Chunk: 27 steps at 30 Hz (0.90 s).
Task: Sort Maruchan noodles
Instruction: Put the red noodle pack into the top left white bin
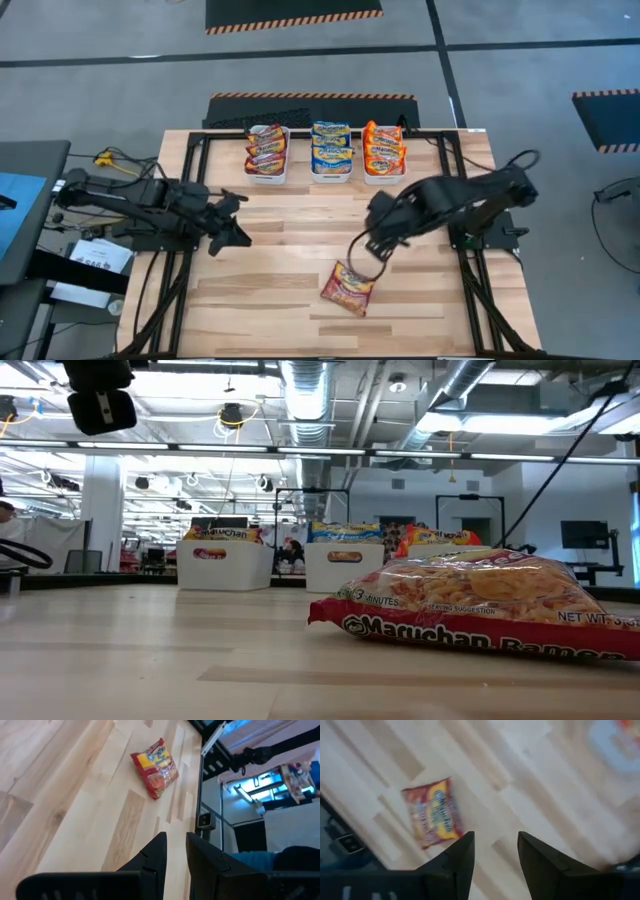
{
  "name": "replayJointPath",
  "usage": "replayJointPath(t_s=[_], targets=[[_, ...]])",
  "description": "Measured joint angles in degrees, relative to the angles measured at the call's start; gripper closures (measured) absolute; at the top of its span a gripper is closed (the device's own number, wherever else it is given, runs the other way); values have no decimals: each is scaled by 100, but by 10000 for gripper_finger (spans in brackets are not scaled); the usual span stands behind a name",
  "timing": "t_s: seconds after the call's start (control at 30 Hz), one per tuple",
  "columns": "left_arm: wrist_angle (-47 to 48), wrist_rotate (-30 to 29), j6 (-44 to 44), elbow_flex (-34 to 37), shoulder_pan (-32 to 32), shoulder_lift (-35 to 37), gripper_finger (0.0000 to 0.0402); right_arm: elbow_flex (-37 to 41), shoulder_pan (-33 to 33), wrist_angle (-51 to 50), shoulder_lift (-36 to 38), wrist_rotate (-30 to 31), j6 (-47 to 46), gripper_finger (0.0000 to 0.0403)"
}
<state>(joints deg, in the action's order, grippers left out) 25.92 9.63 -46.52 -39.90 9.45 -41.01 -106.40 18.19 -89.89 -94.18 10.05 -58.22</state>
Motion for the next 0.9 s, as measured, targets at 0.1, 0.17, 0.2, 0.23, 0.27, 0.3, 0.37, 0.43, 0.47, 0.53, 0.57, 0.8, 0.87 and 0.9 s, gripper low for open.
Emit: replayJointPath(t_s=[0.1, 0.17, 0.2, 0.23, 0.27, 0.3, 0.37, 0.43, 0.47, 0.53, 0.57, 0.8, 0.87, 0.9], targets=[[-47, -234, -130, -2, 133, -85, 343, 427, -112, -17, 568, 174, 71, 227], [-95, -357, -253, 0, 196, -158, 343, 824, -172, 8, 999, 292, -19, 227], [-157, -425, -311, -4, 220, -195, 343, 1068, -194, 6, 1232, 330, -122, 227], [-160, -473, -364, -2, 226, -240, 343, 1318, -194, 81, 1439, 360, -231, 227], [-178, -506, -421, -2, 230, -286, 343, 1567, -188, 227, 1634, 357, -340, 227], [-271, -543, -475, -2, 230, -342, 343, 1840, -161, 437, 1846, 357, -419, 227], [-409, -594, -526, -2, 230, -445, 343, 2359, -53, 899, 2207, 282, -502, 227], [-546, -604, -529, -2, 228, -580, 343, 2877, 26, 1504, 2536, 136, -517, 227], [-606, -604, -531, -2, 228, -647, 343, 3125, 78, 1771, 2668, 46, -520, 227], [-745, -604, -549, -2, 228, -777, 343, 3597, 176, 2381, 2847, -52, -551, 227], [-801, -602, -598, -2, 228, -839, 343, 3826, 220, 2708, 2912, -82, -584, 227], [-1064, -533, -956, -2, 228, -1312, 343, 4733, 529, 4082, 2723, -104, -642, 220], [-1099, -465, -1012, -2, 228, -1442, 343, 4863, 587, 4410, 2552, -180, -642, 213], [-1121, -431, -1016, -2, 228, -1493, 343, 4924, 604, 4622, 2471, -240, -641, 209]])
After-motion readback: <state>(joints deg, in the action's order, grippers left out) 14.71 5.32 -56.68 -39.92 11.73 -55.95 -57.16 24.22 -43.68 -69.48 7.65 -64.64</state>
